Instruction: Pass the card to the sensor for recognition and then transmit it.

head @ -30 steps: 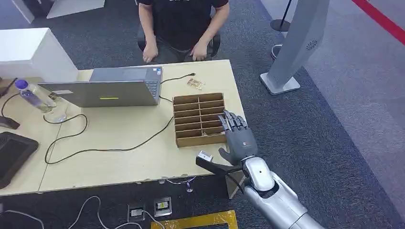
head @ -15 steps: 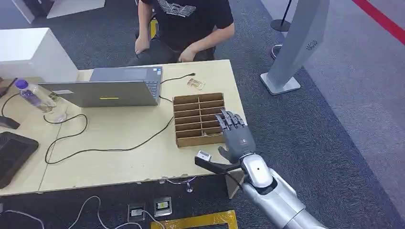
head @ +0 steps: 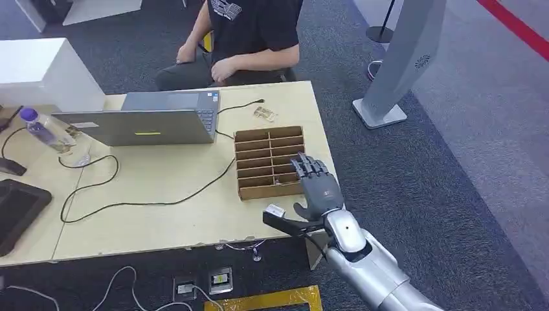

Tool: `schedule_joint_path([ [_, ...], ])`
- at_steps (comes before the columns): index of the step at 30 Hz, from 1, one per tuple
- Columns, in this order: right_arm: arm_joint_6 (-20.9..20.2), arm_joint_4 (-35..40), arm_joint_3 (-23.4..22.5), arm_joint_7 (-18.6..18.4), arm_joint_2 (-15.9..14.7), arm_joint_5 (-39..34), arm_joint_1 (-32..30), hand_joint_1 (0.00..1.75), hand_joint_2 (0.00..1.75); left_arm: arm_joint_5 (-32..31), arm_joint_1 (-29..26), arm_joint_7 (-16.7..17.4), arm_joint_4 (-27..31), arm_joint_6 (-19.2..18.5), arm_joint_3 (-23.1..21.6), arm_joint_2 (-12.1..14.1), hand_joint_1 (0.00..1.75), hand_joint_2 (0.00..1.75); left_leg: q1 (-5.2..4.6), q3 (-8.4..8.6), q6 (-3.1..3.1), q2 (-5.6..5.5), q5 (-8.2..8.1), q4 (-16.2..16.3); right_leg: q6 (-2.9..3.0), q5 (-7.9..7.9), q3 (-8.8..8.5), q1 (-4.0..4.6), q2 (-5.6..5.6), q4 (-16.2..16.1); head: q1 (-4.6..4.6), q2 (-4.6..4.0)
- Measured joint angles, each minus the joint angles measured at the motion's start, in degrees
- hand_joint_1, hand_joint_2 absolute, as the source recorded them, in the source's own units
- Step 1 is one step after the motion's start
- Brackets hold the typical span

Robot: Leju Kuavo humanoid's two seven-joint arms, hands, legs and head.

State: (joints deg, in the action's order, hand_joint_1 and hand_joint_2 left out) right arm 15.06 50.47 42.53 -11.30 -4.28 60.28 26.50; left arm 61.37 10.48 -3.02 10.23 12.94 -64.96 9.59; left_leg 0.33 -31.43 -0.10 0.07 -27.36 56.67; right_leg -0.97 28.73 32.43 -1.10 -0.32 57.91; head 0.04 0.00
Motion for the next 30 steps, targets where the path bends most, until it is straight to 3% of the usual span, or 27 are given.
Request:
schedule_joint_path([
  [13, 0.8, -7.3, 0.0, 0.4, 2.1, -2.2, 5.0, 0.0, 1.75, -1.8, 1.9, 0.6, 0.0, -0.4, -0.5, -0.2, 0.0, 0.0, 0.0, 0.01, 0.0, 0.0, 0.01, 0.0, 0.0, 0.0, 0.0, 0.0, -0.01, 0.0, 0.02, 0.0],
  [30, 3.0, -11.9, -0.1, 2.3, 3.6, -3.6, 6.6, 0.0, 1.75, -2.5, 2.7, 1.4, 0.0, -0.9, -1.4, -0.2, 0.0, 0.0, 0.0, 0.01, -0.01, 0.0, 0.01, 0.0, 0.0, 0.0, 0.0, 0.0, 0.0, 0.0, 0.0, 0.0],
])
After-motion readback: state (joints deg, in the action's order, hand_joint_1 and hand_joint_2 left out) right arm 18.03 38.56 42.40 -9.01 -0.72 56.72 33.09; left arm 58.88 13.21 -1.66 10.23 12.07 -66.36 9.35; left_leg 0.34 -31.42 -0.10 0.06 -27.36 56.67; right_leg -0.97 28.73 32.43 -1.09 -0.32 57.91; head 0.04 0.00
